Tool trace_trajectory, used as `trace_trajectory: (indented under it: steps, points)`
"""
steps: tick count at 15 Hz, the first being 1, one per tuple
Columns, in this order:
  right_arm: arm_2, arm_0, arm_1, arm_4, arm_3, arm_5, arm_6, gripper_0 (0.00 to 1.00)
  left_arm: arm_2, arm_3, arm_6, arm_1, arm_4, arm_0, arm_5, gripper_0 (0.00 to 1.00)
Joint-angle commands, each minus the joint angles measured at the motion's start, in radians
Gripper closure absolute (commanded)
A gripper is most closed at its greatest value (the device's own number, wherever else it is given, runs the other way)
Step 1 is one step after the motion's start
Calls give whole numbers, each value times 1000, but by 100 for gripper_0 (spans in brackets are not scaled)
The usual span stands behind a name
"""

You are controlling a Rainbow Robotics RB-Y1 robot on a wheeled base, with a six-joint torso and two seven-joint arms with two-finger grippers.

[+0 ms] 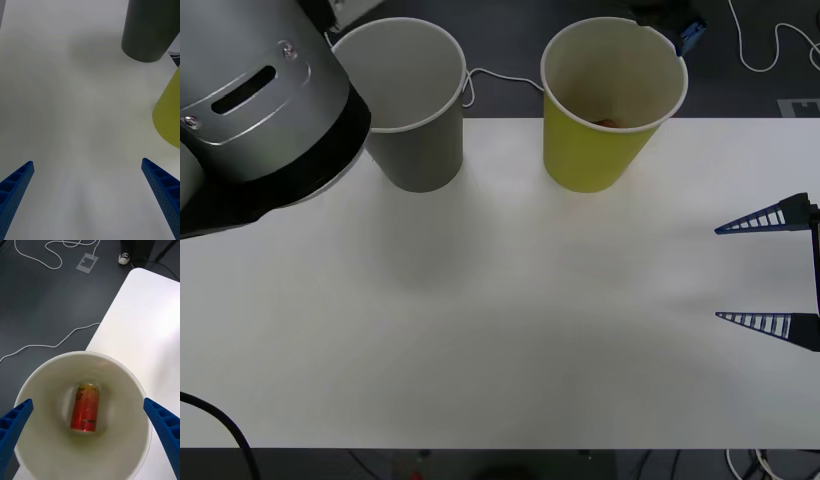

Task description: Put the can into the green bin and the plastic bottle into the gray bin

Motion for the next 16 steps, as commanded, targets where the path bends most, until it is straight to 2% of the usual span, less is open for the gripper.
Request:
trace_trajectory:
  steps: [1, 3, 7, 13, 16]
  points:
    - [0, 0, 0, 0, 0, 0, 0, 0, 15, -133, -48, 127, 78, 51, -68, 0]
    - [0, 0, 0, 0, 0, 0, 0, 0, 68, -331, -45, 235, 61, 152, -91, 0]
    - [0, 0, 0, 0, 0, 0, 0, 0, 163, -642, -53, 416, 47, 327, -148, 0]
    - [0, 0, 0, 0, 0, 0, 0, 0, 392, -1001, -97, 597, 38, 584, -292, 0]
    - [0, 0, 0, 0, 0, 0, 0, 0, 527, -1141, -110, 643, 41, 710, -354, 0]
